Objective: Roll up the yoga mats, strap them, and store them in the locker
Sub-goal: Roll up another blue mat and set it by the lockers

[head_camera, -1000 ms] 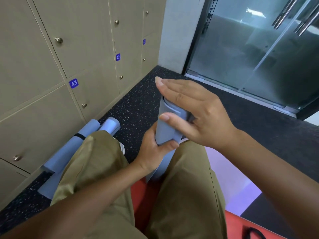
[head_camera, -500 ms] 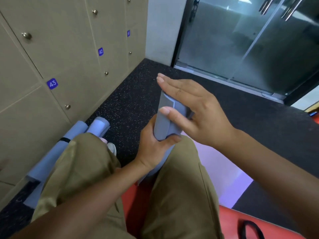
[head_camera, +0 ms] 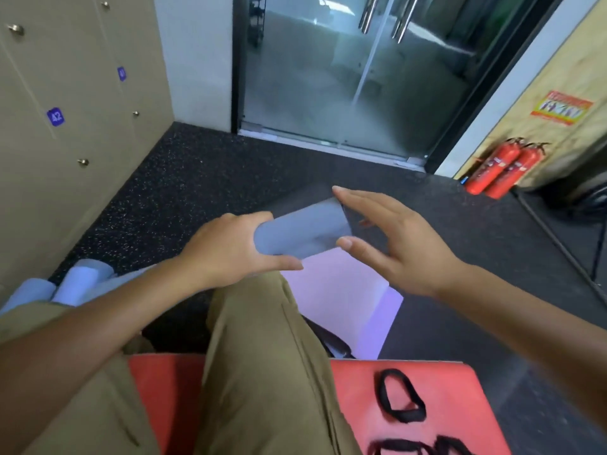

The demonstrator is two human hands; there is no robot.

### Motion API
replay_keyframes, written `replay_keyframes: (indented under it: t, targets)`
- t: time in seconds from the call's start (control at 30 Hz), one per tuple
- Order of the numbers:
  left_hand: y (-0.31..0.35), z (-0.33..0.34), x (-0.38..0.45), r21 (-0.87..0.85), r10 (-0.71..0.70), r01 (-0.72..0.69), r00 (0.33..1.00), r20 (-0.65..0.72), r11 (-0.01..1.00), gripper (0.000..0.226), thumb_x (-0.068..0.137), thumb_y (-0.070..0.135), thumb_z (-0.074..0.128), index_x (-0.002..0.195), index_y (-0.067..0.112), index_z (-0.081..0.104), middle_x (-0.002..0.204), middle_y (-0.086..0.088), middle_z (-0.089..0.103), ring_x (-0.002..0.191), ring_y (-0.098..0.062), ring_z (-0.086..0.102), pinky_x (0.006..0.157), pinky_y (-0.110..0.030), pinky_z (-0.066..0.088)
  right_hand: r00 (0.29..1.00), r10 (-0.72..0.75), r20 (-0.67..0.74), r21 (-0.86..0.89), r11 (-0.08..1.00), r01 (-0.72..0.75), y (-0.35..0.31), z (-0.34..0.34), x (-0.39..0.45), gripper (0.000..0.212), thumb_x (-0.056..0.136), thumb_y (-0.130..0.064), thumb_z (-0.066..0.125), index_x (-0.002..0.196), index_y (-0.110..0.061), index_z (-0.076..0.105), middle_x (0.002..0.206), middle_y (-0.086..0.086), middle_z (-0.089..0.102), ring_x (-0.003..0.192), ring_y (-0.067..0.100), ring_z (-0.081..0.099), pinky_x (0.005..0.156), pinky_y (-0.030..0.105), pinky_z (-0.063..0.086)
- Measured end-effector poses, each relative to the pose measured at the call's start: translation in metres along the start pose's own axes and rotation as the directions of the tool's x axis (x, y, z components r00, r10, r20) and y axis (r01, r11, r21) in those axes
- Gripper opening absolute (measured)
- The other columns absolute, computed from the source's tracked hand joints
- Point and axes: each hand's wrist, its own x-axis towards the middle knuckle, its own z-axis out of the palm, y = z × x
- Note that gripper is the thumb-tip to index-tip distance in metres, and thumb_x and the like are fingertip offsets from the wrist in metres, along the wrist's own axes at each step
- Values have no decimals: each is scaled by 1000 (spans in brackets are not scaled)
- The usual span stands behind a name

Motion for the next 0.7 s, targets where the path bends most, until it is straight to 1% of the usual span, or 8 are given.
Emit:
replay_keyframes:
  t: [0.07,0.17,0.2,0.3,0.4,0.43,0.57,0.7]
  targets:
    - [7,5,1,94,-5,-4,996,93,996,73,50,97,63,78,30,52,72,10,61,71,-14,59,63,-35,48,996,58,72,-7,998,-57,14,-2,-30,65,100,-63,45,156,-31,39,154,-17,45,134,4,48,101,30,51]
    - [16,19,-1,191,-8,-30,980,200,981,67,56,93,67,76,31,51,75,13,59,72,-8,56,64,-34,47,971,182,153,21,982,-187,29,5,-77,63,98,-65,41,153,-35,42,140,-30,47,116,-14,51,96,9,43]
    - [18,25,-2,200,-10,-37,974,226,979,65,57,93,67,75,33,50,76,15,59,72,-7,56,63,-34,46,958,221,182,25,973,-230,34,9,-92,61,99,-64,40,152,-34,44,133,-36,46,110,-19,50,93,6,41]
    - [17,45,-5,203,-30,-33,953,300,979,68,54,97,62,78,34,54,78,15,61,74,-9,59,68,-36,51,894,337,294,-30,938,-344,53,30,-135,58,100,-64,40,148,-32,48,123,-44,43,100,-21,50,92,13,45]
    - [16,59,-5,221,-42,-30,949,314,975,73,55,98,60,79,29,55,79,12,63,75,-12,60,68,-36,52,789,457,412,-83,881,-467,74,52,-162,59,96,-64,43,146,-34,51,124,-28,53,94,-11,57,95,25,50]
    - [17,60,-4,212,-45,-22,950,308,977,73,55,98,60,79,29,55,79,12,63,75,-12,60,66,-36,50,755,480,446,-106,866,-489,80,58,-167,57,97,-64,45,146,-35,52,124,-24,54,89,-10,58,94,25,49]
    - [18,62,-3,216,-57,-11,951,303,976,72,56,97,61,80,30,55,80,12,62,76,-12,59,63,-34,46,672,496,550,-148,850,-506,97,80,-171,45,99,-54,57,138,-33,59,123,-20,59,81,-24,50,84,18,41]
    - [17,64,-2,236,-61,-11,953,298,972,71,56,97,60,79,30,54,79,13,62,76,-11,59,64,-34,46,589,447,674,-188,874,-448,113,107,-173,41,89,-57,69,120,-30,67,115,-17,62,95,0,56,90,28,47]
